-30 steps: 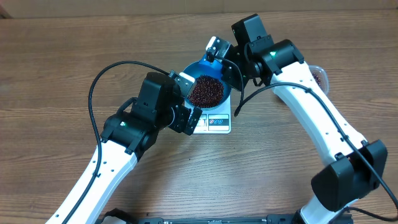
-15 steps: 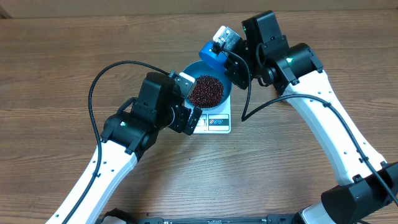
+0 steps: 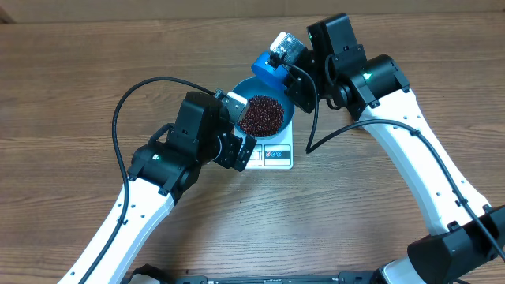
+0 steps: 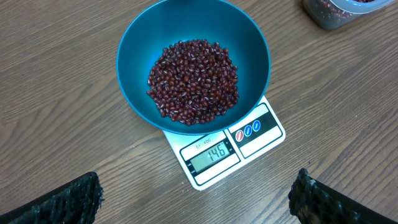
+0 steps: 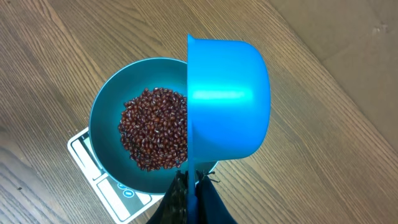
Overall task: Scoop item into bowl and weigh 150g on scale
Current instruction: 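Move the empty scoop with the right gripper back to the container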
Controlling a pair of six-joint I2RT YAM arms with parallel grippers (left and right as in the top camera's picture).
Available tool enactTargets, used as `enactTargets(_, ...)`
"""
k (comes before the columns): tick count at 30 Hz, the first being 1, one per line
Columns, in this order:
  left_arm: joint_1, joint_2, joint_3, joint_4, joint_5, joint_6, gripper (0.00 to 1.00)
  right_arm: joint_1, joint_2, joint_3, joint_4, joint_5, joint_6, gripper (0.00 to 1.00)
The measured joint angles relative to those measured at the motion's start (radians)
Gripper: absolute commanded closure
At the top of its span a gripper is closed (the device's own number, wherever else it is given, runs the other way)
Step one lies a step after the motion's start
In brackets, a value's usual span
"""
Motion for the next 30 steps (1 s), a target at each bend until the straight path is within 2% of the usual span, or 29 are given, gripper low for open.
enactTargets(23,0.0,0.0,0.0,0.0,0.0,0.0,0.01,0.0,0.0,0.0,0.001,0.002,0.003,0.96)
enactTargets(26,0.0,0.0,0.0,0.0,0.0,0.0,0.0,0.0,0.0,0.0,0.005,0.05,0.016,0.96)
enactTargets(30,0.0,0.0,0.0,0.0,0.0,0.0,0.01,-0.01,0.0,0.0,0.046,0.231,0.143,0.96)
